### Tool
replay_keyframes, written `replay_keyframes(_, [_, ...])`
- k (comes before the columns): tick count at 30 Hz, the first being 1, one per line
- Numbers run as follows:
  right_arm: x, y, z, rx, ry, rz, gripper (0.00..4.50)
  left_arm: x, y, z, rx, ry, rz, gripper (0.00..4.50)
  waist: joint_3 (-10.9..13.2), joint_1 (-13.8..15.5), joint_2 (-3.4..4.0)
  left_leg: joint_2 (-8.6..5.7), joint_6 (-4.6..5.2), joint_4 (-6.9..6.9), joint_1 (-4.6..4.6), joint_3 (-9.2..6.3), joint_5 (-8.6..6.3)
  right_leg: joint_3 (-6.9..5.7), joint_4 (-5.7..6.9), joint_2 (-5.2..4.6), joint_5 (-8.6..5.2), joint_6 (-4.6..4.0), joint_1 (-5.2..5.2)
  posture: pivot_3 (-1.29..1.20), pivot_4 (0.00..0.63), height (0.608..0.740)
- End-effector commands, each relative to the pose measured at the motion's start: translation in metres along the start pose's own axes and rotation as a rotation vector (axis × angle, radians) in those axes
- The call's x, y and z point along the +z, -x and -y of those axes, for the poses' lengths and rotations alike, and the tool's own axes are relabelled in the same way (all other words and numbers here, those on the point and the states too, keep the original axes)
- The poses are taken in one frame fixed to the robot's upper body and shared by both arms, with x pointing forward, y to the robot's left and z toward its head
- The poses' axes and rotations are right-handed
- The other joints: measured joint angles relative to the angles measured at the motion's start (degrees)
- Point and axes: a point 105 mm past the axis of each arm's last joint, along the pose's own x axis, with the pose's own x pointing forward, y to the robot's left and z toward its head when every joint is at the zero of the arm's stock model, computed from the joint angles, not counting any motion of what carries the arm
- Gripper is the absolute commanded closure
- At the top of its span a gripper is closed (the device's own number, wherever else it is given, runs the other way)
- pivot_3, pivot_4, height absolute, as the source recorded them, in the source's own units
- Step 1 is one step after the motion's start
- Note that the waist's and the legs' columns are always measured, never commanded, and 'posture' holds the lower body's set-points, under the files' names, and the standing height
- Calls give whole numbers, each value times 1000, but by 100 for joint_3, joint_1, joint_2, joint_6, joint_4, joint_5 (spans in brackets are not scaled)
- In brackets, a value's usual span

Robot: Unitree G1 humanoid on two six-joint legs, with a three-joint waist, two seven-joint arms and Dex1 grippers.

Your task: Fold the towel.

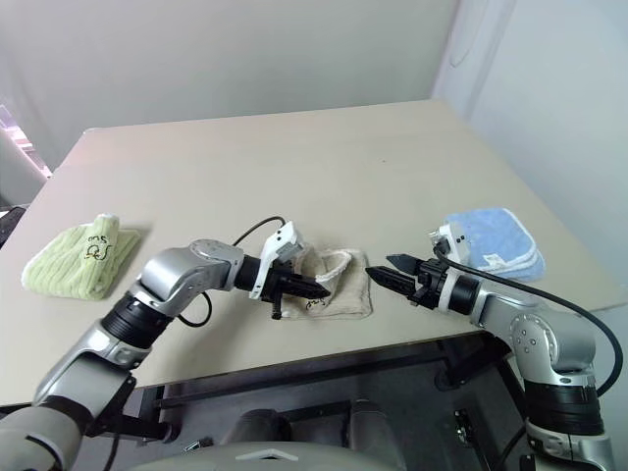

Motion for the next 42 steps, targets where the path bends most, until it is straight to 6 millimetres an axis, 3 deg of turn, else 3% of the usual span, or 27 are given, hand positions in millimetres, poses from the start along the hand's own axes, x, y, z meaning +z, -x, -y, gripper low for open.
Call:
replay_keyframes(1, [12,3,-8,3,51,36,623,11,-3,0,-8,-63,41,4471,0,0,0,0,0,8,-1,1,0,0,3,-1,2,4,1,0,0,740])
replay_keyframes(8, [12,2,-8,-4,59,27,623,10,-12,6,-47,-113,23,4471,0,-2,0,-1,0,25,7,2,0,3,24,-2,4,8,7,0,0,740])
replay_keyframes(11, [12,1,-7,-9,62,24,623,8,-16,7,-53,-121,18,3797,0,-1,0,-1,1,26,9,2,0,3,31,-2,4,7,7,0,0,740])
replay_keyframes(17, [11,0,-7,-10,61,22,623,13,-15,10,-69,-127,50,1722,0,-6,0,-1,1,33,11,3,0,5,41,-2,4,7,7,0,0,740])
replay_keyframes(20, [13,0,-5,-17,53,34,623,20,-8,14,-88,-151,84,1722,0,-9,0,-1,1,33,14,2,1,5,45,-1,4,7,7,0,0,740])
replay_keyframes(27, [21,1,-2,-16,40,70,623,60,25,27,-102,-270,255,1722,0,-7,0,0,1,34,15,3,1,6,47,-1,4,7,7,0,0,740])
replay_keyframes(32, [21,-2,-6,6,40,72,623,82,45,21,-25,-348,324,1722,-1,-4,0,-1,2,35,14,4,1,7,47,-1,5,8,8,0,0,740])
replay_keyframes(35, [19,-4,-7,14,41,62,623,80,52,18,-30,-315,305,1722,-1,-11,1,-2,1,35,16,4,1,8,49,-1,5,8,9,0,0,740])
replay_keyframes(40, [19,-7,-7,21,52,52,623,55,48,27,-79,-324,220,1722,-1,-15,1,-1,2,34,18,6,1,11,50,0,5,7,9,0,0,740])
replay_keyframes(42, [22,-7,-8,25,54,58,623,52,55,11,9,-300,209,1722,-1,-6,1,-1,2,38,18,6,1,12,52,0,5,8,10,0,0,740])
